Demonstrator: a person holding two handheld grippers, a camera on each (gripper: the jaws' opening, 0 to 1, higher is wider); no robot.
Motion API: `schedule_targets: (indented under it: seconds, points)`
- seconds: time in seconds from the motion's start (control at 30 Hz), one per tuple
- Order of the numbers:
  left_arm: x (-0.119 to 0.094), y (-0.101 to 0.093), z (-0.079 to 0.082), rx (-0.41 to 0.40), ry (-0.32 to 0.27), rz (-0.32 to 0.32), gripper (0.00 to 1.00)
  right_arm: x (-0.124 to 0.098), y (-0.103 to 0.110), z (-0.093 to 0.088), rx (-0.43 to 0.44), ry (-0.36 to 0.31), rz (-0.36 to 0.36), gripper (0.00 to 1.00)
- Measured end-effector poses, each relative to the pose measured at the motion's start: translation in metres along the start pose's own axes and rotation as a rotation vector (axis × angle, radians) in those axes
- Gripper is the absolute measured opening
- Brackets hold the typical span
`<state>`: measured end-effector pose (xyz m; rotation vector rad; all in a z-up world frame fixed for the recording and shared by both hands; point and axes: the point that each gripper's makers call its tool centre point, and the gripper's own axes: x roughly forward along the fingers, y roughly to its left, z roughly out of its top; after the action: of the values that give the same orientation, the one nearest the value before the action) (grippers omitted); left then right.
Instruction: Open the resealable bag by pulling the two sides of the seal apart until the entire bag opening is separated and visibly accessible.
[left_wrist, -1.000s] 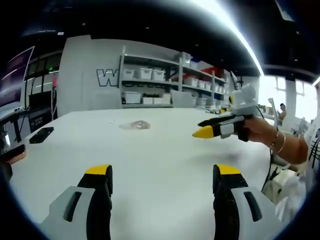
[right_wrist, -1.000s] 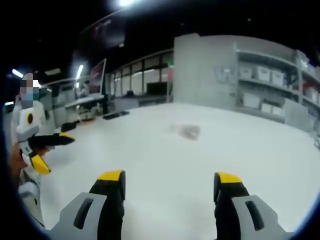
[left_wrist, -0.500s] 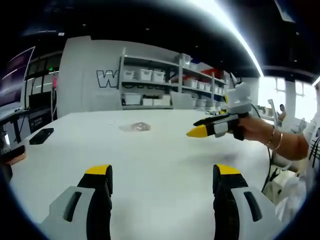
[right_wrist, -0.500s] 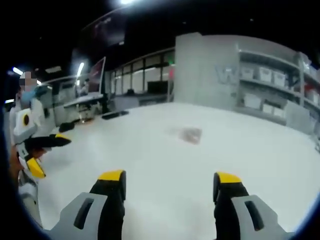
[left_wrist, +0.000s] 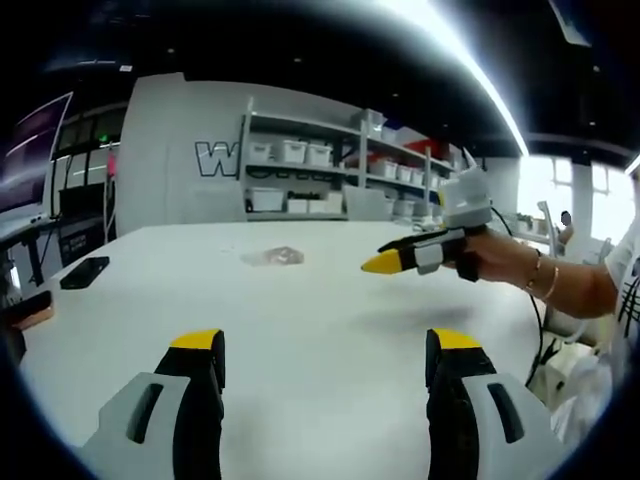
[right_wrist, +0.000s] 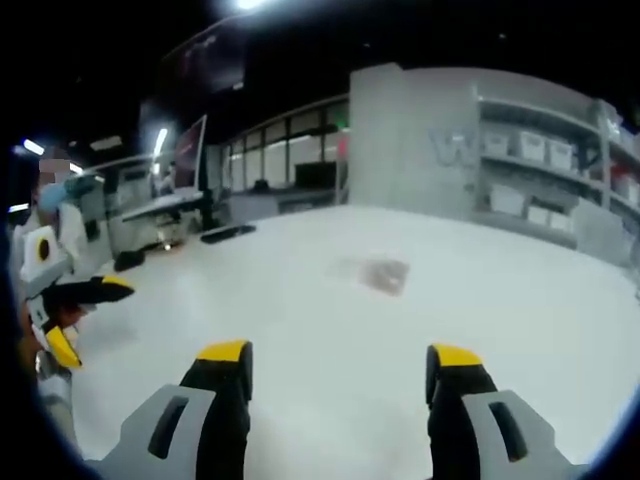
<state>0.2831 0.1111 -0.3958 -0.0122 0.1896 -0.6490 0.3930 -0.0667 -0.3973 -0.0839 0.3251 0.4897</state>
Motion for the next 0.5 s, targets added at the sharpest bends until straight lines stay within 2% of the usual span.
schedule_targets:
  seconds: [0.5]
  points:
    - [0.001, 0.000, 0.000, 0.000, -0.002, 0.002, 0.82, 0.016, -0.011, 0.001, 0.008, 0.012, -0.010, 0.70]
